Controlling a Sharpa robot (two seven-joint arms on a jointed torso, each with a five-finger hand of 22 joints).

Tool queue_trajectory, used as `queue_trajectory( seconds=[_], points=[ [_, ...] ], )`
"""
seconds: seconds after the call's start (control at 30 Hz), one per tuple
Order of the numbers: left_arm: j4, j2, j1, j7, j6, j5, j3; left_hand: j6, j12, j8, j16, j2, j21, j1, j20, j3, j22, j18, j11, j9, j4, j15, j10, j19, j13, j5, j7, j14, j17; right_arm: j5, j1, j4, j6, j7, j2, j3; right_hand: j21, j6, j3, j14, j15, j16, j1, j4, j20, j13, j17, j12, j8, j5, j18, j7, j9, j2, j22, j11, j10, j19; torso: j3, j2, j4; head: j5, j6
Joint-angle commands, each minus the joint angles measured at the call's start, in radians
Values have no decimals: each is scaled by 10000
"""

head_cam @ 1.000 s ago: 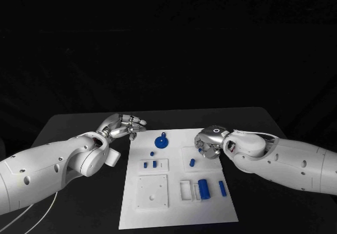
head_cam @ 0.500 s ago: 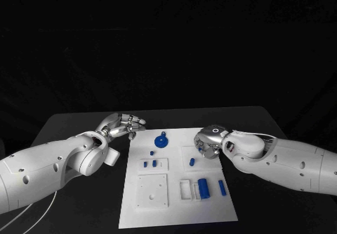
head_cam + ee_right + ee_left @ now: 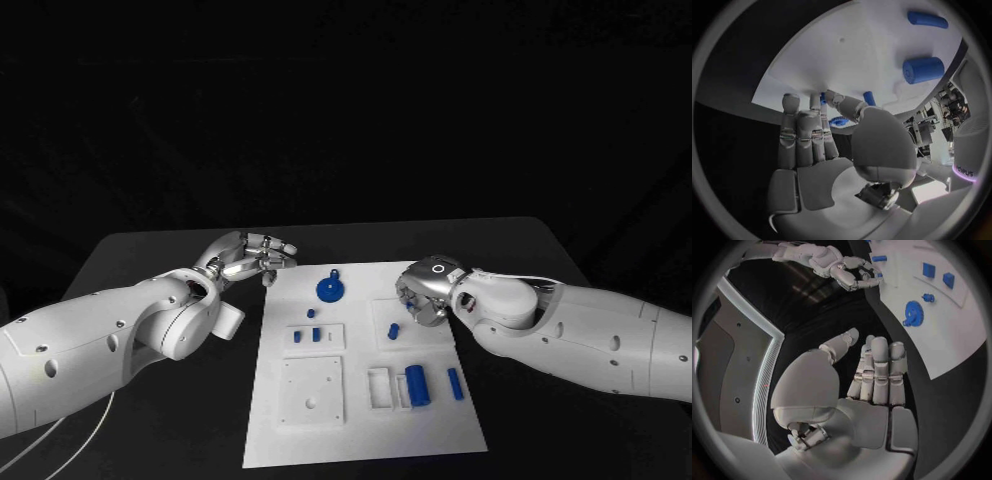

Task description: Assemble the parts on the task board

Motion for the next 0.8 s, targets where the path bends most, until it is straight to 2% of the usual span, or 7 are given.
queue_trajectory(
  seconds=[0.03, 0.37, 0.6, 0.8],
  points=[
    [3, 14, 9, 40, 126, 74, 7, -69, 8, -20, -40, -6, -34, -9, -141, -31, -4, 444, -14, -16, -12, -9, -65, 18, -12, 5, -11, 81, 12, -341, -56, 56, 84, -115, 26, -40, 60, 86, 74, -67, -120, 40, 67, -14, -4, 49, -22, 54, 37, -25, 370, -7, 24, -21, 208, 20, 80, 41, -1, 0, -2, 0, -5],
    [-110, 33, 8, 76, 72, 73, 8, -82, 7, -20, -43, 4, -37, -6, -140, -29, -4, 445, -12, -20, -13, -7, -70, 22, -13, 14, -7, 82, 16, -377, -54, 365, -217, -104, -162, -7, 98, 172, 260, -57, -149, 72, 54, 92, 4, 268, -83, 102, 44, 23, 370, -38, 112, -144, 200, -12, 127, 65, 12, -2, -10, 41, 3],
    [-207, 52, 8, 80, 68, 80, 8, -88, 9, -19, -44, 7, -39, -10, -139, -31, -4, 445, -11, -22, -11, -6, -69, 26, -13, 19, -4, 85, 20, -352, -41, 595, -352, -30, -284, 256, 114, 203, 329, -54, -161, 92, 47, 146, -1, 375, -111, 115, 39, 17, 370, -51, 156, -201, 198, -23, 134, 74, 13, -3, -9, 45, 7],
    [-294, 68, 8, 84, 67, 123, 9, -94, 10, -18, -44, 9, -40, -17, -138, -34, -4, 445, -10, -24, -7, -5, -70, 30, -13, 21, -2, 88, 23, -277, -40, 697, -425, 24, -303, 414, 119, 214, 349, -54, -166, 101, 46, 166, -6, 417, -122, 120, 37, 19, 370, -57, 174, -225, 197, -28, 137, 76, 17, 1, -5, 61, 14]
  ],
)
